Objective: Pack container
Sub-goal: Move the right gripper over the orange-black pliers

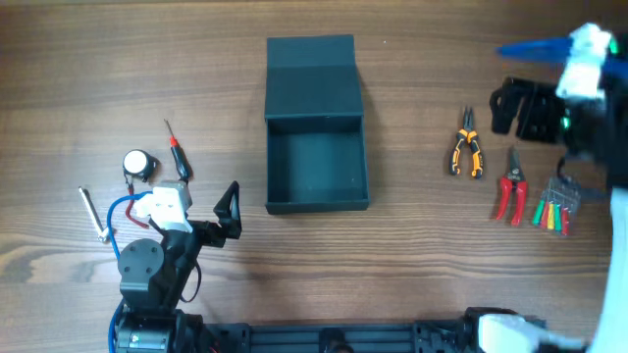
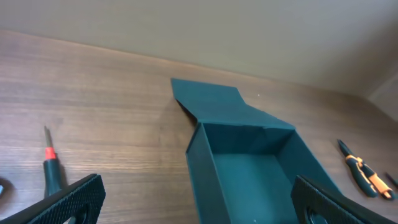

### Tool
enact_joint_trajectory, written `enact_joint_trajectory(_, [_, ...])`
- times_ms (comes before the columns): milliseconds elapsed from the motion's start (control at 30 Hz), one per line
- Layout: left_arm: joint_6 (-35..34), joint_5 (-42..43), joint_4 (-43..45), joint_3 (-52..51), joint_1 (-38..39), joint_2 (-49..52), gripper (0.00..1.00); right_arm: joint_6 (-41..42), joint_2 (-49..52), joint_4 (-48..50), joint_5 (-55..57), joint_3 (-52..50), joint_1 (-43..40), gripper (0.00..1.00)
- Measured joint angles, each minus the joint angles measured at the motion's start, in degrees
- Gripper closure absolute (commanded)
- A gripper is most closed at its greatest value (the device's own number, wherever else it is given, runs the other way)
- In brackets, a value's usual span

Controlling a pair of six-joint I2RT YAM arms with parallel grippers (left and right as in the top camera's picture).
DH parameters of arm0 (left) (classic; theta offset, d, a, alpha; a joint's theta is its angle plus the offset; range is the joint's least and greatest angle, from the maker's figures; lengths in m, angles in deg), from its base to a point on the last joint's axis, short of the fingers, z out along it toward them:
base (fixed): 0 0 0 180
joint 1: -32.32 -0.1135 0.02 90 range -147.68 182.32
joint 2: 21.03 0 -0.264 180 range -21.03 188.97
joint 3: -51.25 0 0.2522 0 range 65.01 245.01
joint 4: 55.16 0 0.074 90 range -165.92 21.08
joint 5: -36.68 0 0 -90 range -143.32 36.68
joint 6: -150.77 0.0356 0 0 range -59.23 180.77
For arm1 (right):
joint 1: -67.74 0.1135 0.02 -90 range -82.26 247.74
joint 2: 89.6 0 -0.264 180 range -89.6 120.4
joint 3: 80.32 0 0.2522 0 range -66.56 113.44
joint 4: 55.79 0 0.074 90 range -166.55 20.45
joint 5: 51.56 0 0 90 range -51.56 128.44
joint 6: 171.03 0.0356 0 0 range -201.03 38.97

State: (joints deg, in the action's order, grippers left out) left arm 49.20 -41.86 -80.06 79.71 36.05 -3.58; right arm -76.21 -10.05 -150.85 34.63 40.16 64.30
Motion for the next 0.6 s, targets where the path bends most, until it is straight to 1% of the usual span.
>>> enact_joint_trajectory(67, [-0.1, 0.5, 0.0, 0.0, 0.0, 0.0, 0.00, -0.5, 4.3, -1.4, 0.0, 2.8, -0.1, 0.00])
enact_joint_trajectory(233, [-0.1, 0.7, 0.0, 0.0, 0.0, 0.0, 0.00, -1.3, 11.4, -0.8, 0.4, 4.0, -2.1, 0.00])
enact_joint_trajectory(367, [-0.2, 0.4, -0.4, 0.0, 0.0, 0.0, 0.00, -3.7, 18.8, 1.8, 0.4, 4.2, -4.3, 0.00])
enact_joint_trajectory(467, [-0.2, -1.2, -0.8, 0.0, 0.0, 0.0, 0.00, -5.5, 24.7, 4.7, 0.4, 4.2, -4.5, 0.00])
enact_joint_trajectory(600, [-0.2, -3.1, -1.2, 0.0, 0.0, 0.0, 0.00, -6.8, 30.2, 6.0, 0.4, 4.2, -4.5, 0.00])
